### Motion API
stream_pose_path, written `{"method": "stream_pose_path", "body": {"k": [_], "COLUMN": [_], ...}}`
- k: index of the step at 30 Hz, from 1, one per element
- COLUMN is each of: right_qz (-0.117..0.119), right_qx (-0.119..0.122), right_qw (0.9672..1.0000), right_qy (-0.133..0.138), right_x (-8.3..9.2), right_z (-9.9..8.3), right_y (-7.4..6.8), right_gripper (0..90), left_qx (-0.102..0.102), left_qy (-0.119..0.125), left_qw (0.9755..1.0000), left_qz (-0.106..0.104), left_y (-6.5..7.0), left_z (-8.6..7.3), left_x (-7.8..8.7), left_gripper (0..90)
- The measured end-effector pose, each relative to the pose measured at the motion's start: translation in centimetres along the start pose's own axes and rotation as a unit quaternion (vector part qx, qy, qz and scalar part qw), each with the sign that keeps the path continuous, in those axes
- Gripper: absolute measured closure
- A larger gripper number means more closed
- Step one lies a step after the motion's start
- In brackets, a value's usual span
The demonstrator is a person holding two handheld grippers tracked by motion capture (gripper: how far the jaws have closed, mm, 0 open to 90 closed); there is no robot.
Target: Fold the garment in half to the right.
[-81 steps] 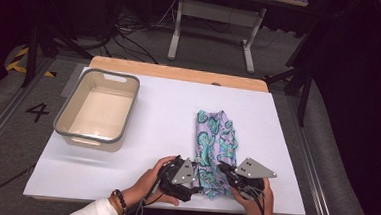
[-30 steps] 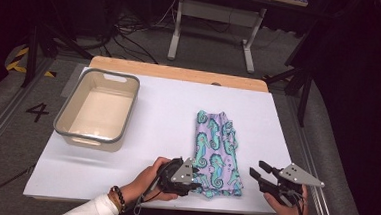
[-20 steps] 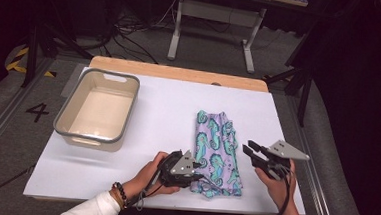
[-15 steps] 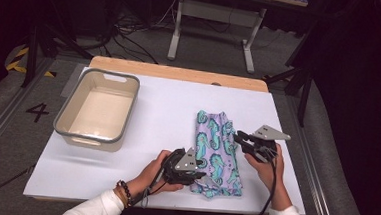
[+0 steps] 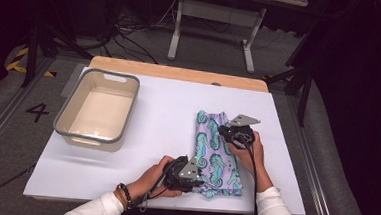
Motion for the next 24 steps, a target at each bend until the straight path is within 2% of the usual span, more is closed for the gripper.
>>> {"method": "stream_pose_path", "body": {"k": [1,4,6,9,11,13,16,19,21,24], "right_qz": [-0.004,-0.014,-0.040,-0.047,-0.043,-0.053,-0.052,-0.048,-0.053,-0.051], "right_qx": [0.003,-0.011,-0.017,-0.039,-0.058,-0.054,-0.052,-0.072,-0.079,-0.079], "right_qw": [1.0000,0.9997,0.9987,0.9978,0.9971,0.9968,0.9970,0.9962,0.9952,0.9950], "right_qy": [-0.007,-0.018,-0.028,-0.027,-0.022,-0.026,-0.022,0.009,0.022,0.032], "right_x": [-0.3,-0.8,-0.8,-0.8,-0.7,-0.7,-0.5,0.1,0.3,0.2], "right_z": [-0.3,-1.2,-2.0,-2.7,-2.9,-3.0,-2.6,-1.3,-0.2,1.2], "right_y": [0.2,1.0,2.2,2.9,3.2,3.4,3.4,4.1,4.6,5.0], "right_gripper": [86.5,89.1,89.9,90.0,90.0,90.0,86.6,81.8,72.8,65.4], "left_qx": [0.001,0.007,0.001,-0.001,-0.004,-0.003,-0.007,-0.006,-0.006,-0.006], "left_qy": [0.001,-0.001,-0.001,-0.004,-0.005,-0.005,-0.005,-0.005,-0.004,-0.004], "left_qw": [1.0000,1.0000,1.0000,1.0000,0.9999,1.0000,0.9999,0.9999,0.9999,0.9999], "left_qz": [0.000,-0.001,0.002,0.006,0.008,0.008,0.010,0.009,0.009,0.013], "left_y": [0.0,0.0,0.0,0.1,0.1,0.1,0.1,0.1,0.1,0.2], "left_z": [0.0,-0.2,-0.1,-0.2,-0.2,-0.2,-0.2,-0.2,-0.2,-0.2], "left_x": [0.0,-0.1,-0.2,-0.2,-0.2,-0.2,-0.2,-0.2,-0.3,-0.3], "left_gripper": [62.2,61.9,61.8,61.5,61.3,61.3,61.3,61.3,61.2,61.2]}}
Point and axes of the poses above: each handheld gripper's, and its own axes: x roughly backward along the jaws, z roughly out of its top, y roughly to its right, the point moved 10 cm from there along -x, roughly forward along the jaws, and after that the axes turned 1 degree about -x, right-handed, at the moved point
